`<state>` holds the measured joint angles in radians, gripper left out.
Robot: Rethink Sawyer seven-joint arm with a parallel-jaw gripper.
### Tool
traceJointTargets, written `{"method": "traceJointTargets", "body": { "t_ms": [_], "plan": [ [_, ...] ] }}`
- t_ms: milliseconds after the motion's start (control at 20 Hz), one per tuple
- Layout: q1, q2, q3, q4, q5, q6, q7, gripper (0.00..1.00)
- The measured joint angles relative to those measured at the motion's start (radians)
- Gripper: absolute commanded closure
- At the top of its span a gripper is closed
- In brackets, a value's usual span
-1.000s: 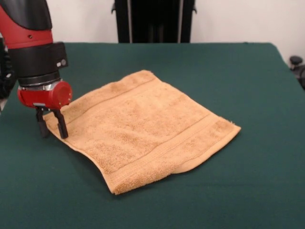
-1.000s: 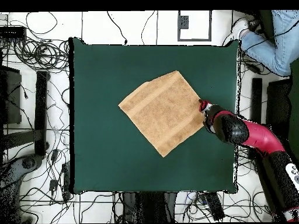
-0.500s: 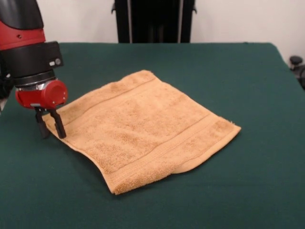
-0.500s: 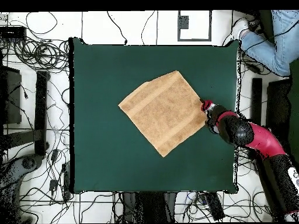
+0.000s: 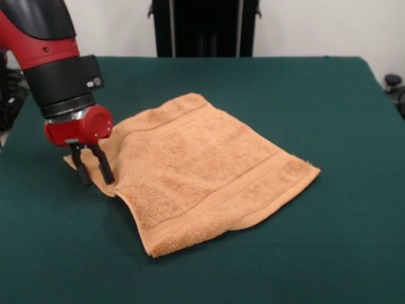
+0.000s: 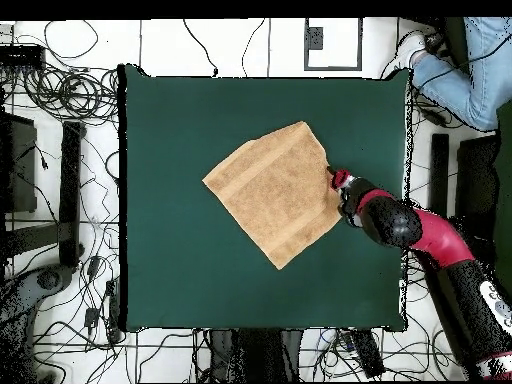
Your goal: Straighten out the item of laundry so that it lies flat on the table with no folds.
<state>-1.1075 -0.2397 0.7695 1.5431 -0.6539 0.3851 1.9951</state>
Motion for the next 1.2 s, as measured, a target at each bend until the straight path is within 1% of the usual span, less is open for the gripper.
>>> {"method": "traceJointTargets", "body": {
  "t_ms": [100,300,650,850,1050,1200],
  "plan": [
    [-0.001,0.008,0.010,0.009,0.000,-0.004,0.000,0.00],
    [-0.010,0.045,0.049,0.041,-0.015,-0.052,0.000,0.00],
    [-0.025,0.111,0.094,0.104,-0.082,-0.193,0.000,0.00],
    [-0.021,0.111,0.095,0.118,-0.092,-0.209,0.000,0.00],
    [-0.001,0.090,0.091,0.124,-0.122,-0.238,0.000,0.00],
    [0.027,0.059,0.078,0.124,-0.148,-0.281,0.000,0.00]
  ]
}}
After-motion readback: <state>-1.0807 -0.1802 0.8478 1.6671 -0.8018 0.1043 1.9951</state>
